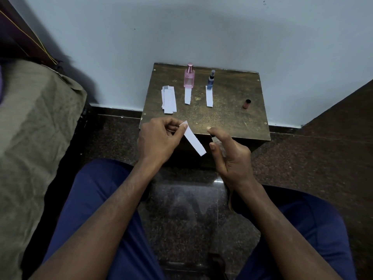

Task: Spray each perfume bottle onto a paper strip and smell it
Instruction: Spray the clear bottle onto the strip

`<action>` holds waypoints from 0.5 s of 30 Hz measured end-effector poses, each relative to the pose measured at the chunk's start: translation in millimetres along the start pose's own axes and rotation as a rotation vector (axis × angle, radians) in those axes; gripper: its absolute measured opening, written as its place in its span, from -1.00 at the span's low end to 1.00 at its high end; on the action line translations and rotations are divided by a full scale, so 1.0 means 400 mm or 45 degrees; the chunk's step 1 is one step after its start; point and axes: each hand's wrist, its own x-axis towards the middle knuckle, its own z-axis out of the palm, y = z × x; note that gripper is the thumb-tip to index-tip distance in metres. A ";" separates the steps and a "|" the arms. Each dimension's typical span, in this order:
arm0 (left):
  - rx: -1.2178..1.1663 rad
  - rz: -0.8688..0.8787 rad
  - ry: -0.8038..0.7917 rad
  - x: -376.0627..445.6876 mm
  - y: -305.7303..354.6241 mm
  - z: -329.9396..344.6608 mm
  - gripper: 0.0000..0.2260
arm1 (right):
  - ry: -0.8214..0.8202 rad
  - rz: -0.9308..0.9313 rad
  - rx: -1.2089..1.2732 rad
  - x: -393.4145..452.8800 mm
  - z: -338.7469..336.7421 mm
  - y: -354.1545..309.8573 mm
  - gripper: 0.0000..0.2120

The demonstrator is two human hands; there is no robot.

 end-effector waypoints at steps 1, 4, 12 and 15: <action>0.003 -0.001 0.008 0.002 -0.002 -0.002 -0.75 | 0.022 -0.010 -0.001 -0.002 -0.001 0.001 -0.72; -0.001 -0.010 0.030 0.005 -0.002 -0.004 -0.76 | 0.068 0.018 0.001 -0.005 -0.002 0.006 -0.75; 0.001 0.009 0.032 0.003 0.000 -0.003 -0.78 | 0.095 0.094 0.046 0.006 -0.009 0.001 -0.82; 0.002 0.020 0.037 0.004 -0.001 -0.003 -0.77 | 0.079 0.101 0.067 0.002 -0.009 0.001 -0.82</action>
